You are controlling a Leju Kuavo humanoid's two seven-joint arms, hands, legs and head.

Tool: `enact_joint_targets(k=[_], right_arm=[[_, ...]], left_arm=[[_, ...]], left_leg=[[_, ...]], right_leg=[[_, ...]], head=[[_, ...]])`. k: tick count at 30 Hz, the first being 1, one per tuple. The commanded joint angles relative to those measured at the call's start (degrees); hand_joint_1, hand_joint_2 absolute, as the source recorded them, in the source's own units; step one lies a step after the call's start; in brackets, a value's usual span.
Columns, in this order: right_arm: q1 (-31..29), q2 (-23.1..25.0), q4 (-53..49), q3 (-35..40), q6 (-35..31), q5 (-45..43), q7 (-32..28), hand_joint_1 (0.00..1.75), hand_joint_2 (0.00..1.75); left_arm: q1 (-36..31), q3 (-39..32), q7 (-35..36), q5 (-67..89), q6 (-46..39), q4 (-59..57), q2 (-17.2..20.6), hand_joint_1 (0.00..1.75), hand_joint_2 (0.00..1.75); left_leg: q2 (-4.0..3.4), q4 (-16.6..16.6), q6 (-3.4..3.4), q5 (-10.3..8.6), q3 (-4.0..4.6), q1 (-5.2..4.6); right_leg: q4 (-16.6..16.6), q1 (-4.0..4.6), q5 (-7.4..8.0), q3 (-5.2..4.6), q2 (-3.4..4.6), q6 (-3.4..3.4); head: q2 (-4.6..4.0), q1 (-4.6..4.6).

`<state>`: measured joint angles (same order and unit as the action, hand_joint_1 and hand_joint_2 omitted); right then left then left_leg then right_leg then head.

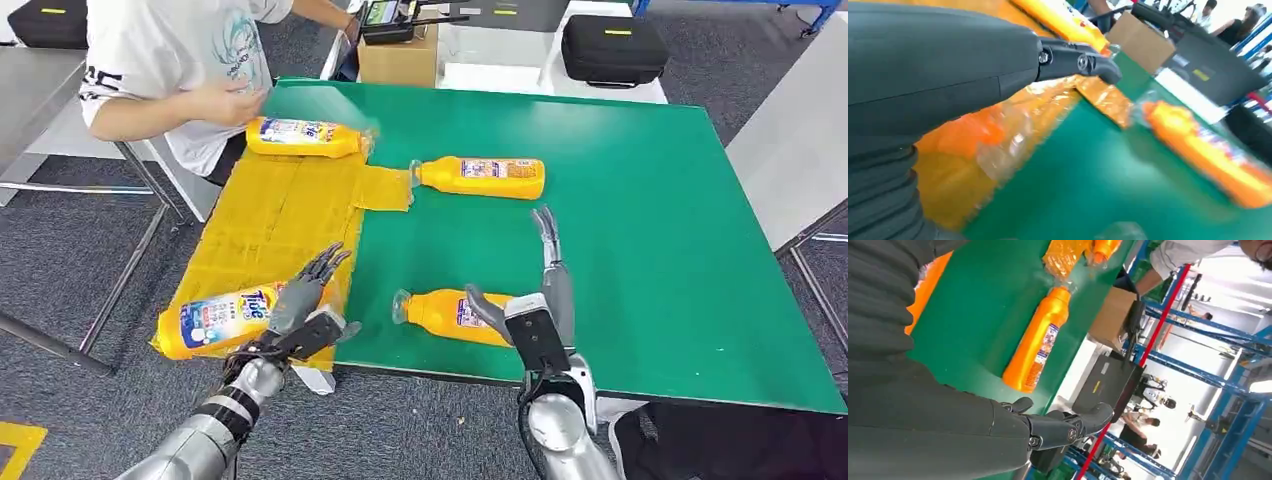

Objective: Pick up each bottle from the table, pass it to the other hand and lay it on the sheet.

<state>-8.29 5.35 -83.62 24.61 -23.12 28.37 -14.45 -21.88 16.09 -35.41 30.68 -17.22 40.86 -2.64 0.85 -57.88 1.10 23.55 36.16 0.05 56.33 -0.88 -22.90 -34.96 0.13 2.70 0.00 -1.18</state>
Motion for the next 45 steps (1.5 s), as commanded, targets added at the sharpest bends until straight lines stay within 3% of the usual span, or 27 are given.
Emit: enact_joint_targets(k=[1, 7, 8, 9, 14, 17, 18, 35, 40, 41, 42, 45], right_arm=[[-2.5, -3.1, 4.5, -0.3, 1.6, -1.3, 2.2, 0.0, 1.75], [-3.1, -3.8, 5.6, -0.9, 2.1, -0.2, 3.7, 0.0, 1.75], [-3.5, -4.0, 6.2, -1.0, 3.1, 0.7, 5.5, 0.0, 0.0], [-4.0, -4.5, 7.1, -1.0, 3.0, 2.7, 7.1, 0.0, 0.0], [-6.9, -7.5, 12.9, -1.0, 7.6, 11.7, 15.1, 0.0, 0.0], [-6.7, -8.2, 16.3, -0.9, 8.9, 15.8, 16.7, 0.0, 0.0], [-6.6, -8.5, 17.0, -0.7, 9.7, 17.2, 17.7, 0.0, 1.75], [-8.4, -12.0, 25.7, 2.6, 18.6, 22.4, 20.8, 0.0, 1.75], [-9.6, -15.7, 27.8, 6.9, 27.5, 21.4, 20.4, 0.0, 1.75], [-10.3, -16.7, 28.6, 8.2, 28.7, 21.7, 20.0, 0.05, 1.75], [-10.8, -17.6, 29.2, 9.0, 30.0, 21.2, 19.1, 1.73, 1.75], [-12.3, -19.8, 29.9, 10.3, 32.9, 19.6, 16.7, 1.75, 1.75]], left_arm=[[5.1, -4.5, 0.9, -16.1, 12.2, 22.7, -0.2, 0.0, 0.0], [6.2, -4.3, 2.2, -17.8, 13.4, 26.2, -0.1, 0.0, 0.0], [6.4, -5.1, 2.7, -21.3, 15.1, 26.7, -0.7, 0.0, 0.0], [6.6, -5.5, 3.5, -23.3, 16.1, 27.4, -1.2, 0.0, 1.75], [7.6, -5.9, 11.4, -36.9, 21.9, 30.3, -3.6, 0.0, 1.75], [7.4, -5.3, 12.4, -40.9, 23.2, 29.2, -3.9, 0.0, 1.75], [7.1, -4.9, 12.4, -41.2, 23.2, 28.6, -3.8, 0.0, 1.75], [4.3, -4.0, 13.4, -44.7, 25.2, 24.2, -4.5, 0.0, 1.75], [2.9, -3.5, 13.1, -45.5, 27.0, 22.4, -4.5, 0.0, 1.75], [2.7, -3.3, 12.9, -45.6, 27.5, 22.1, -4.5, 0.0, 1.75], [2.5, -3.2, 12.8, -45.6, 27.6, 22.0, -4.5, 0.0, 1.75], [2.0, -3.1, 12.8, -46.2, 28.6, 21.3, -4.5, 0.0, 1.75]], left_leg=[[-0.06, 0.0, -0.04, 0.09, -0.1, 0.06], [-0.13, 0.0, -0.06, 0.17, -0.3, 0.06], [-0.14, 0.0, -0.07, 0.21, -0.34, 0.07], [-0.17, 0.0, -0.07, 0.2, -0.36, 0.06], [-0.07, 0.0, -0.03, 0.14, -0.26, 0.07], [-0.06, 0.1, -0.02, 0.12, -0.31, 0.06], [-0.02, 0.1, -0.02, 0.11, -0.3, 0.04], [-0.03, 0.0, -0.04, 0.13, -0.3, 0.03], [0.07, 0.0, -0.02, 0.02, -0.12, 0.0], [0.09, 0.0, -0.02, 0.02, -0.15, -0.01], [0.11, 0.1, -0.04, 0.07, -0.28, 0.02], [0.1, 0.0, -0.03, 0.07, -0.39, 0.03]], right_leg=[[0.0, 0.07, -0.06, 0.13, 0.01, -0.07], [-0.1, 0.08, -0.11, 0.31, 0.06, -0.11], [0.0, 0.1, -0.15, 0.36, 0.05, -0.14], [-0.1, 0.09, -0.13, 0.36, 0.08, -0.14], [-0.1, 0.09, -0.09, 0.31, -0.02, -0.09], [-0.2, 0.08, -0.06, 0.37, -0.01, -0.07], [-0.1, 0.07, -0.08, 0.36, -0.05, -0.07], [-0.1, 0.07, -0.09, 0.35, -0.05, -0.11], [-0.1, 0.02, -0.02, 0.16, -0.12, -0.04], [-0.1, 0.01, -0.02, 0.18, -0.13, -0.04], [-0.2, 0.04, -0.07, 0.35, -0.18, -0.08], [-0.2, 0.05, -0.08, 0.44, -0.19, -0.07]], head=[[0.0, 0.0], [0.0, -0.02], [0.0, 0.0], [0.0, -0.02], [0.0, 0.0], [-0.02, 0.0], [0.0, -0.02], [0.0, -0.02], [0.0, -0.02], [0.0, -0.02], [0.0, 0.0], [0.0, -0.02]])
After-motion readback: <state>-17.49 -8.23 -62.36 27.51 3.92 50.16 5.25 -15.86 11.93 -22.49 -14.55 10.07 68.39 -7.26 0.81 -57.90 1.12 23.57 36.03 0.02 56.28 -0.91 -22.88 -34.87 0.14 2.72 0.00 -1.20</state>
